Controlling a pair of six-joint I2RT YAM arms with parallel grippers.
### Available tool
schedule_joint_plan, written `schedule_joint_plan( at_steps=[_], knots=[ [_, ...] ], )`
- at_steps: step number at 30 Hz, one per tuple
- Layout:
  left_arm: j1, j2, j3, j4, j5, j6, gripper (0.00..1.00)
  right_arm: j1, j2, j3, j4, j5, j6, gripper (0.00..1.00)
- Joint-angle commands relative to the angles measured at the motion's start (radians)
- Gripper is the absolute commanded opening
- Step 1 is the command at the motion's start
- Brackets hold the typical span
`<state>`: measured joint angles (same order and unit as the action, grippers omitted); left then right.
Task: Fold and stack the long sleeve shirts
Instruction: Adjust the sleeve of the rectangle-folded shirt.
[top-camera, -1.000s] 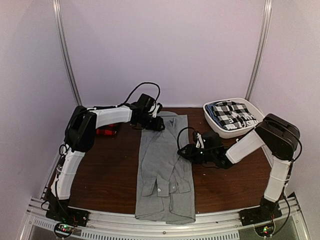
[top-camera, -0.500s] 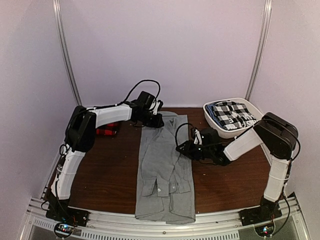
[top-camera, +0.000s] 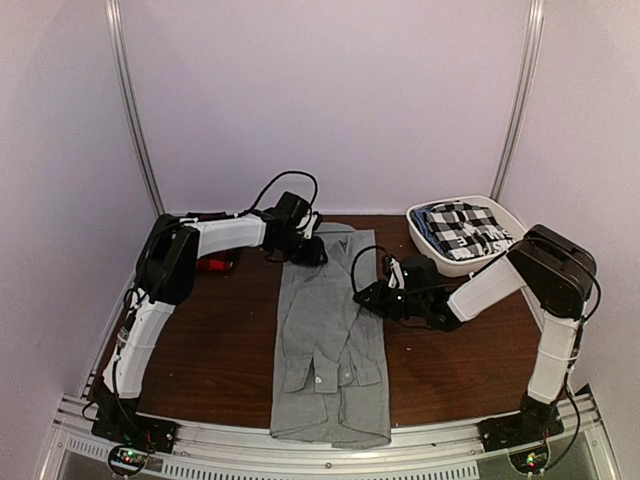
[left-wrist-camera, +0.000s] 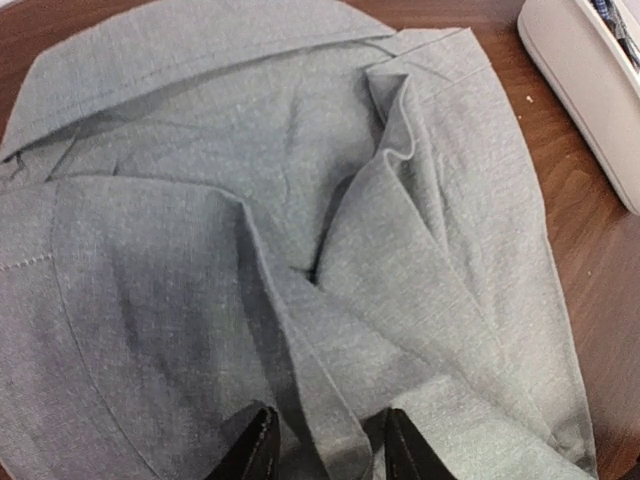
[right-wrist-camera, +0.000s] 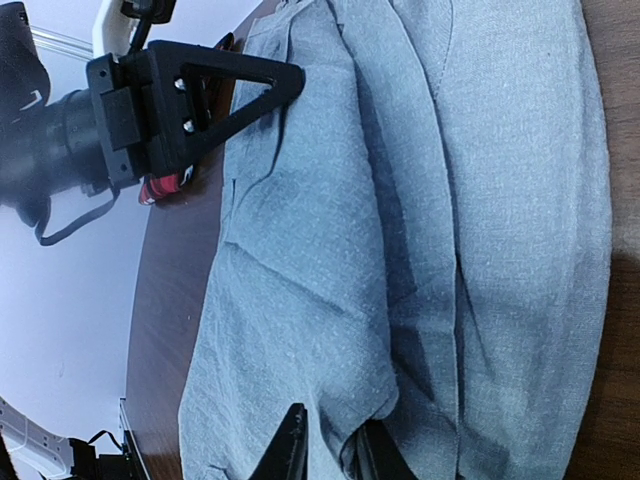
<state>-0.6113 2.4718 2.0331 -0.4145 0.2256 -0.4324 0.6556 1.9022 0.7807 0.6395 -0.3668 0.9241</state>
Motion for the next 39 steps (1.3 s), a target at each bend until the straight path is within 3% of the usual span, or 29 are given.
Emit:
schedule_joint_plan(
  at_steps=[1,4,11,20,39],
  knots=[
    [0.002,0.025,0.015,0.019,0.023,-0.022,0.37,-0.004,-0.003,-0.006,0.003,0.005,-0.005,0.17],
    [0.001,0.025,0.015,0.02,0.027,-0.028,0.31,-0.004,-0.007,-0.009,0.0,0.007,-0.008,0.15],
    [0.001,0.003,0.012,0.042,0.027,-0.031,0.01,-0.004,-0.012,-0.008,-0.01,0.013,-0.022,0.08],
    [0.006,-0.048,0.012,0.078,-0.038,-0.024,0.0,-0.004,-0.022,0.021,-0.053,0.034,-0.032,0.0],
    [0.044,0.012,0.06,0.14,-0.041,-0.025,0.0,-0.074,-0.014,0.075,-0.133,0.081,-0.08,0.0]
  ],
)
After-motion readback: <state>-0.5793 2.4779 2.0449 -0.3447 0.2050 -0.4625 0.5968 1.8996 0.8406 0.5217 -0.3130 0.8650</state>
